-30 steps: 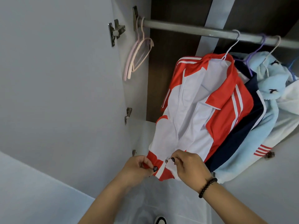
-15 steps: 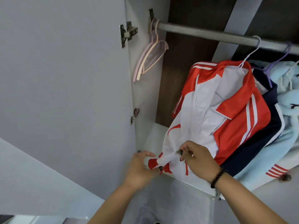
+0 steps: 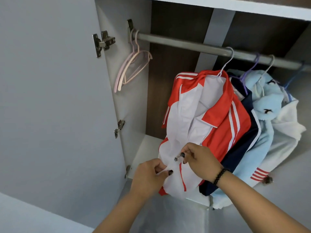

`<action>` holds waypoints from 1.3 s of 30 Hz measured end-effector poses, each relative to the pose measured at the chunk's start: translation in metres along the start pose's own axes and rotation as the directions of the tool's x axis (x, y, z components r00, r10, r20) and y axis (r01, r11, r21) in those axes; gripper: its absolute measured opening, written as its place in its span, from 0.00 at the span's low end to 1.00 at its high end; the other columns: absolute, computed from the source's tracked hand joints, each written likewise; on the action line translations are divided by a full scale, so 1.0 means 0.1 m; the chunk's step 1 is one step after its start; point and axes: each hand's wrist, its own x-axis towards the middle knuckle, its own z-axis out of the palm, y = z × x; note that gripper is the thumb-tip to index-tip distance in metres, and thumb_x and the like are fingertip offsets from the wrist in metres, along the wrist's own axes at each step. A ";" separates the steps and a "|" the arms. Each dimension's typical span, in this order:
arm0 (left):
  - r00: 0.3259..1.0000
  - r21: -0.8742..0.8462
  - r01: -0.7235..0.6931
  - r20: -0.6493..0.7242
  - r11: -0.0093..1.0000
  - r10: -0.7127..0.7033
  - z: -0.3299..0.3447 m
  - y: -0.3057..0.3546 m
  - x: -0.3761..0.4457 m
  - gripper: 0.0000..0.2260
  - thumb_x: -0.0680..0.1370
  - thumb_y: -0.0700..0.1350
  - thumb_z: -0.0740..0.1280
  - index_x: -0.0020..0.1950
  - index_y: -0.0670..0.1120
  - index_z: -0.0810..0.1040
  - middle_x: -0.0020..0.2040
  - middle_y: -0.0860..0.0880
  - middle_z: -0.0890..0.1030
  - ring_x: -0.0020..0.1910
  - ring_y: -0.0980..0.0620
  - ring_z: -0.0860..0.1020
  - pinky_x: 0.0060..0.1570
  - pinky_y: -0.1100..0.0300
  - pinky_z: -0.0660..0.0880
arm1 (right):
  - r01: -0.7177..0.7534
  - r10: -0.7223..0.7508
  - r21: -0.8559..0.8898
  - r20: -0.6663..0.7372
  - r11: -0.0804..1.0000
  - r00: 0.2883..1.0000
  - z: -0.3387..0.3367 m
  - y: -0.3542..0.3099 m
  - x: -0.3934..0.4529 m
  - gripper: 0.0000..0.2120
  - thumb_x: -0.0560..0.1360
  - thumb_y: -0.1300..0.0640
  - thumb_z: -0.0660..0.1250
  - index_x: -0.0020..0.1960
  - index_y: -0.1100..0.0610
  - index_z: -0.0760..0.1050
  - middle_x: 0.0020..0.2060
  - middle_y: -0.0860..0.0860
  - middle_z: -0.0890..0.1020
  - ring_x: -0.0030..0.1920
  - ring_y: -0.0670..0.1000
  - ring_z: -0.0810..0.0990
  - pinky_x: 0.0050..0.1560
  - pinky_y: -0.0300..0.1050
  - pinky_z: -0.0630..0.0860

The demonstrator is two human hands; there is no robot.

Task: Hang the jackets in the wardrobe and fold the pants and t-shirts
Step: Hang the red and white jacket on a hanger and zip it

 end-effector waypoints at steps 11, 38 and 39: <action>0.988 0.045 0.086 0.128 0.995 -0.091 -0.09 -0.28 0.22 0.08 0.71 0.46 0.74 0.35 0.49 0.77 0.31 0.56 0.80 0.30 0.65 0.76 0.32 0.71 0.71 | -0.112 0.103 -0.047 -0.172 0.993 0.980 -0.38 0.16 0.28 0.12 0.75 0.67 0.58 0.43 0.53 0.75 0.35 0.44 0.82 0.38 0.47 0.81 0.37 0.40 0.77; 0.952 0.397 -0.124 0.305 0.909 -0.003 0.22 0.20 1.66 0.09 0.78 0.56 0.66 0.45 0.54 0.69 0.46 0.57 0.77 0.44 0.55 0.76 0.56 0.62 0.77 | -0.073 0.070 -0.147 -0.031 0.986 0.997 -0.64 0.28 1.37 0.13 0.74 0.67 0.57 0.40 0.50 0.72 0.36 0.45 0.82 0.41 0.47 0.81 0.46 0.46 0.78; 0.959 0.388 -0.109 0.284 0.915 -0.006 0.26 0.23 1.71 0.09 0.78 0.56 0.66 0.47 0.54 0.69 0.49 0.56 0.78 0.45 0.55 0.76 0.57 0.63 0.76 | -0.052 0.050 -0.156 -0.015 0.986 0.999 -0.69 0.28 1.42 0.13 0.74 0.67 0.57 0.41 0.51 0.72 0.36 0.46 0.82 0.41 0.47 0.81 0.45 0.44 0.78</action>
